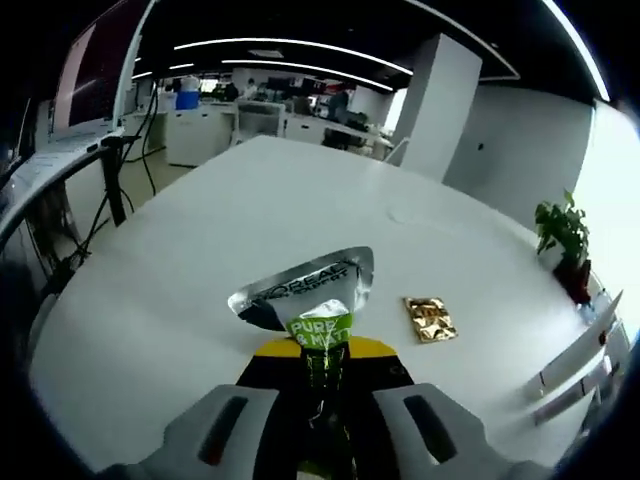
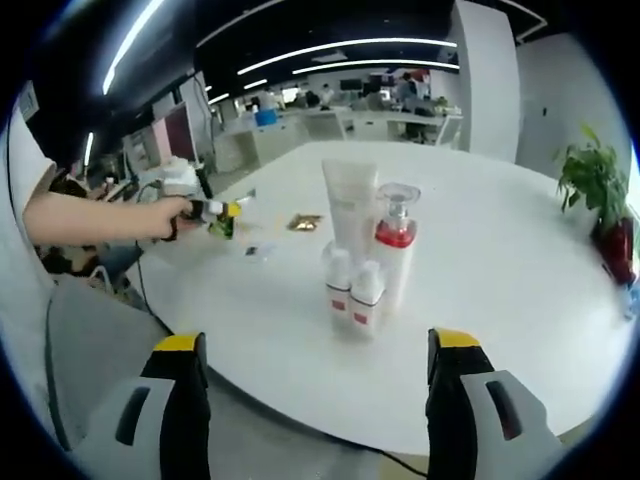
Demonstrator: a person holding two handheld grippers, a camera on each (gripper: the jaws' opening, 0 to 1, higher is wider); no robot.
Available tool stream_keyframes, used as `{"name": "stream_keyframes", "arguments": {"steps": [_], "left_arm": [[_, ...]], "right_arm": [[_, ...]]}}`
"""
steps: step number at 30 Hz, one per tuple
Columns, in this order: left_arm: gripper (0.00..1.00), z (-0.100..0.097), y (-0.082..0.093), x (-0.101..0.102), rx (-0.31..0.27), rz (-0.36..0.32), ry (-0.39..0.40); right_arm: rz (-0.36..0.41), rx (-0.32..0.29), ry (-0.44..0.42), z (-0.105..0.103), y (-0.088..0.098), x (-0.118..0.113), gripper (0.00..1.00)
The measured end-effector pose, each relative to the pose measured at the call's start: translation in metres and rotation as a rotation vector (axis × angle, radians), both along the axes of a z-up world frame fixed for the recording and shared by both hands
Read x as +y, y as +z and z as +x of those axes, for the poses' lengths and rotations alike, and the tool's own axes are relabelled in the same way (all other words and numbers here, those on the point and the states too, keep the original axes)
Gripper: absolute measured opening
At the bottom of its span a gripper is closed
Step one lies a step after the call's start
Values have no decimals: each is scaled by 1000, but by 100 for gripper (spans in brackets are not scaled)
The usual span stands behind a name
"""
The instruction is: Arrange the skincare products in the storage area until every visible bottle or jar stands upright without overlapping.
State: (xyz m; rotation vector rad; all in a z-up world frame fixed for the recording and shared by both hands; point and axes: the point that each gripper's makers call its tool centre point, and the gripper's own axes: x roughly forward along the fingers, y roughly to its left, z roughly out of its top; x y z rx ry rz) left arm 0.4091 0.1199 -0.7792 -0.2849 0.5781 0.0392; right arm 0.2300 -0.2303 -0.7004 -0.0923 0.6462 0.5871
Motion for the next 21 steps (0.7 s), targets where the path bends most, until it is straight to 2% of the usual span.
{"name": "stream_keyframes", "arguments": {"steps": [2,6,13,15,21], "left_arm": [[7,2,1,4,-8,0,-10],[7,1,14,3,-38,3,-36],[7,-2,35,-2,-84,-40,-57],[7,-6,50,-4,-107,-61,-70],[7,-15,76,-20,-156,-85,-94]], "right_arm": [[2,0,4,0,0,1,90],[5,-3,8,0,1,2,90],[21,-13,12,0,3,3,89],[29,-20,8,1,5,3,89],[39,-37,7,1,8,2,87]]}}
